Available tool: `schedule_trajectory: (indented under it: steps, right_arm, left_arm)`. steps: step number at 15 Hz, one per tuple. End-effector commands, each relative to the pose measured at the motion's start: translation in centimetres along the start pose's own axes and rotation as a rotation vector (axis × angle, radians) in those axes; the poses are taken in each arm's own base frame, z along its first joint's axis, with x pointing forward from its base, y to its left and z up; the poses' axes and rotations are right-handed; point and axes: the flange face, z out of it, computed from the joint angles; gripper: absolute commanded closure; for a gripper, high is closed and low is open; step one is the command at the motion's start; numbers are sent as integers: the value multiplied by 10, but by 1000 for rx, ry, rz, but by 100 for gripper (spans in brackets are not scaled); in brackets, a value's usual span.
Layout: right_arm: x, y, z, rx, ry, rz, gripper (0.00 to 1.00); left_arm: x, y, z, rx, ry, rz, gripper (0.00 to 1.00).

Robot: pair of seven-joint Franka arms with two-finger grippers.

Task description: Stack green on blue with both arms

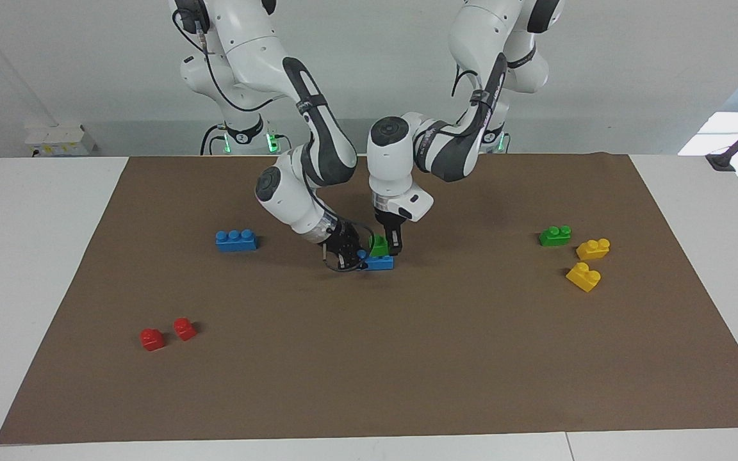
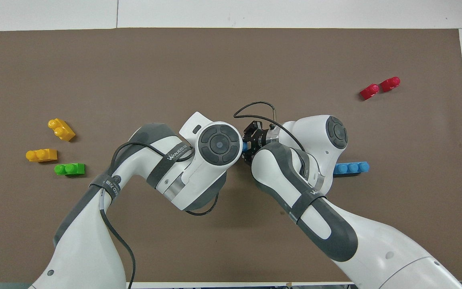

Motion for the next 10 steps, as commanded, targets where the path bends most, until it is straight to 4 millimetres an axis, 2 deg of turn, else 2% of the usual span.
schedule_trajectory:
  steps: [1, 5, 9, 10]
  right_arm:
    - [10, -1, 6, 29, 3, 13, 100]
    - [10, -2, 5, 30, 3, 15, 100]
    - [11, -2, 5, 31, 4, 15, 100]
    - [11, -2, 5, 31, 4, 14, 100]
  left_arm:
    - [-7, -5, 12, -25, 14, 9, 100]
    - [-11, -7, 27, -21, 18, 15, 100]
    - [-9, -4, 27, -39, 33, 41, 100]
    - [-10, -4, 26, -44, 38, 52, 28]
